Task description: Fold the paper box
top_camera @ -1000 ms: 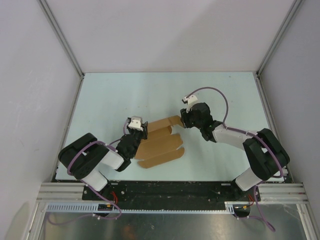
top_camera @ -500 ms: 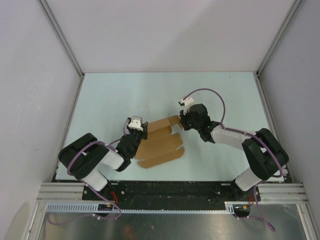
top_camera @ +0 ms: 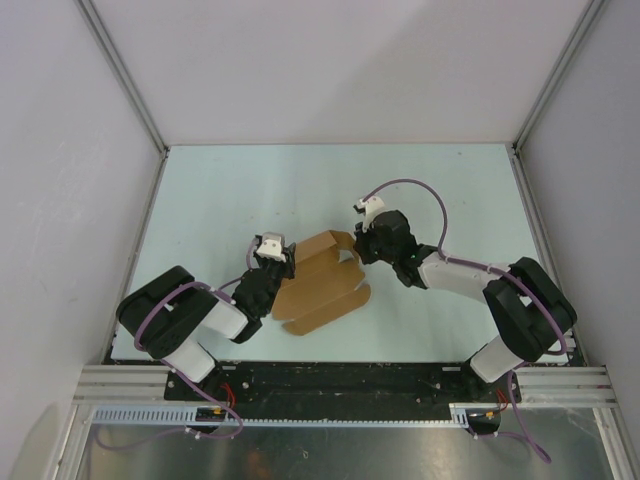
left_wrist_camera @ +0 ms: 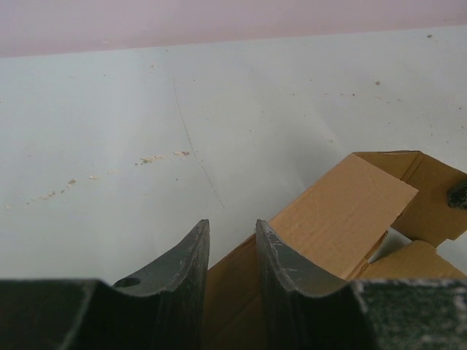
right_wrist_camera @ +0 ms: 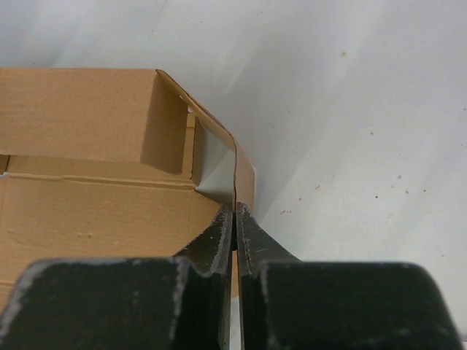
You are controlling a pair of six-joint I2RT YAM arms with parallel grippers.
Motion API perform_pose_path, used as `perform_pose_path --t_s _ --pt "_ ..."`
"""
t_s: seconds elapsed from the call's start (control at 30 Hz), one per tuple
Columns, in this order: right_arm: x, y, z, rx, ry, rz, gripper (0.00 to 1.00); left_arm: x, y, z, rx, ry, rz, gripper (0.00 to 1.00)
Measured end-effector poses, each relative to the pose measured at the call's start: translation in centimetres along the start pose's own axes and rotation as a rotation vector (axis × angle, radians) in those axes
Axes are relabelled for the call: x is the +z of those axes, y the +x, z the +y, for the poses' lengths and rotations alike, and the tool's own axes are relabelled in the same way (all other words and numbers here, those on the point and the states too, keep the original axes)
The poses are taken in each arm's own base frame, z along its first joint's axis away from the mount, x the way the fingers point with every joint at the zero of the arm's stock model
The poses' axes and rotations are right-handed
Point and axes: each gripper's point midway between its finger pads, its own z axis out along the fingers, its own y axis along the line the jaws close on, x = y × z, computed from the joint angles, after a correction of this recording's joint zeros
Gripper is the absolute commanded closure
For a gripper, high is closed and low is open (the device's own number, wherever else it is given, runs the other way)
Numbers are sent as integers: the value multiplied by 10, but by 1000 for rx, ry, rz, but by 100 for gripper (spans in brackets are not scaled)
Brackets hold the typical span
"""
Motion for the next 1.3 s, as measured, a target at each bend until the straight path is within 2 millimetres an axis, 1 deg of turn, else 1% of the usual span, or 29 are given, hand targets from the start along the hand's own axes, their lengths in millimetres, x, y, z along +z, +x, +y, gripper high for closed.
perform_pose_path --t_s 0.13,0.37,0.53,0.67,0.8,0.93,1.03,1.17,1.27,1.3 --pt "0 0 4 14 -9 0 97 0 0 0 0 0 0 63" --pt "0 -1 4 7 -3 -4 96 0 0 0 0 1 0 64" --pt "1 -5 4 -5 -9 -22 95 0 0 0 -1 2 1 64" --pt "2 -11 3 -10 -20 -45 89 -1 0 -1 -5 8 -1 64" --pt "3 -18 5 -12 -34 -73 78 -2 1 -3 -10 23 -1 64" --pt "11 -24 2 -13 -36 -87 73 -2 0 -6 -19 39 -1 64" --pt "17 -25 -2 -10 -32 -83 72 -2 1 -9 -27 52 0 64" --pt "19 -20 -6 -11 -24 -68 72 -3 1 -9 -29 57 -1 64" --pt "19 -17 -9 -12 -16 -57 76 -3 1 -9 -29 57 -1 64" --pt "19 -17 -10 -11 -14 -55 81 -3 1 -9 -29 57 -1 65"
